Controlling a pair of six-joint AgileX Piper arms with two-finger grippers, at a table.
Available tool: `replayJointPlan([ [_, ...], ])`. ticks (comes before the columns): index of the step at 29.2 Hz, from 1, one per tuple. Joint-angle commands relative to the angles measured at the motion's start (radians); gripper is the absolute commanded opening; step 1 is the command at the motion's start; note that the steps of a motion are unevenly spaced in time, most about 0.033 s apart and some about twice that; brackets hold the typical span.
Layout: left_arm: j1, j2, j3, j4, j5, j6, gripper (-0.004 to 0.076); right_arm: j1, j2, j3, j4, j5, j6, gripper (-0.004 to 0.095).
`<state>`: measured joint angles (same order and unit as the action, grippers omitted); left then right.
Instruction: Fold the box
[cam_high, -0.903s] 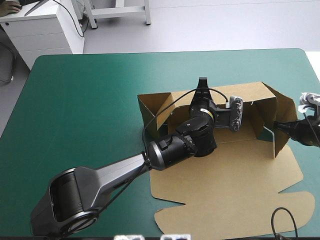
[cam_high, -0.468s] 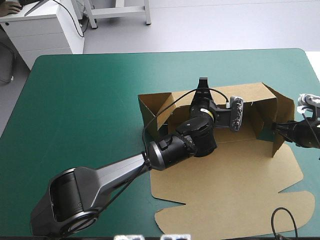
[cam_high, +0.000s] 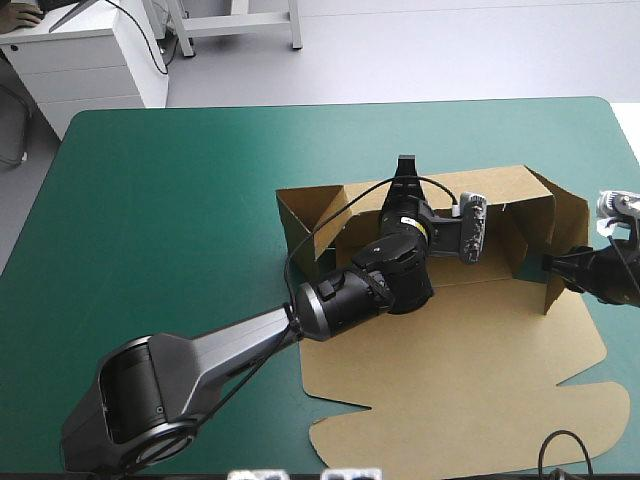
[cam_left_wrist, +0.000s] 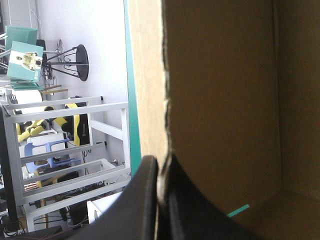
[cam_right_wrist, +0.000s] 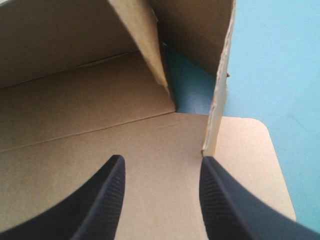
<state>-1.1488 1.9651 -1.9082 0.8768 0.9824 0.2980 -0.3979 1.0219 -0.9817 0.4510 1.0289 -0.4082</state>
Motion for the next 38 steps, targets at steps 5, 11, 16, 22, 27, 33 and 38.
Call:
replayJointPlan([
  [5, -0.011, -0.059, -0.024, 0.001, -0.027, -0.021, -0.0008, -0.002, -0.145, -0.035, -0.044, 0.071, 0.034, 0.0441],
  [11, -0.011, -0.059, -0.024, 0.001, -0.027, -0.021, -0.0008, -0.002, -0.223, -0.035, -0.048, 0.080, 0.053, 0.0416],
  [16, -0.011, -0.059, -0.024, 0.001, -0.029, -0.021, -0.0008, -0.002, -0.247, -0.035, -0.048, 0.094, 0.126, 0.0294],
  [22, -0.011, -0.059, -0.024, 0.001, -0.029, -0.021, -0.0008, -0.002, -0.247, -0.035, -0.048, 0.050, 0.126, 0.0242],
  [27, -0.011, -0.059, -0.024, 0.001, -0.029, -0.021, -0.0008, -0.002, -0.247, -0.035, -0.048, -0.034, 0.126, 0.0236],
  [33, -0.011, -0.059, -0.024, 0.001, -0.029, -0.021, -0.0008, -0.002, -0.197, -0.082, -0.048, -0.086, 0.118, 0.0116],
  [38, -0.011, -0.059, -0.024, 0.001, -0.029, -0.021, -0.0008, -0.002, -0.053, -0.230, -0.048, -0.082, 0.094, 0.0022],
])
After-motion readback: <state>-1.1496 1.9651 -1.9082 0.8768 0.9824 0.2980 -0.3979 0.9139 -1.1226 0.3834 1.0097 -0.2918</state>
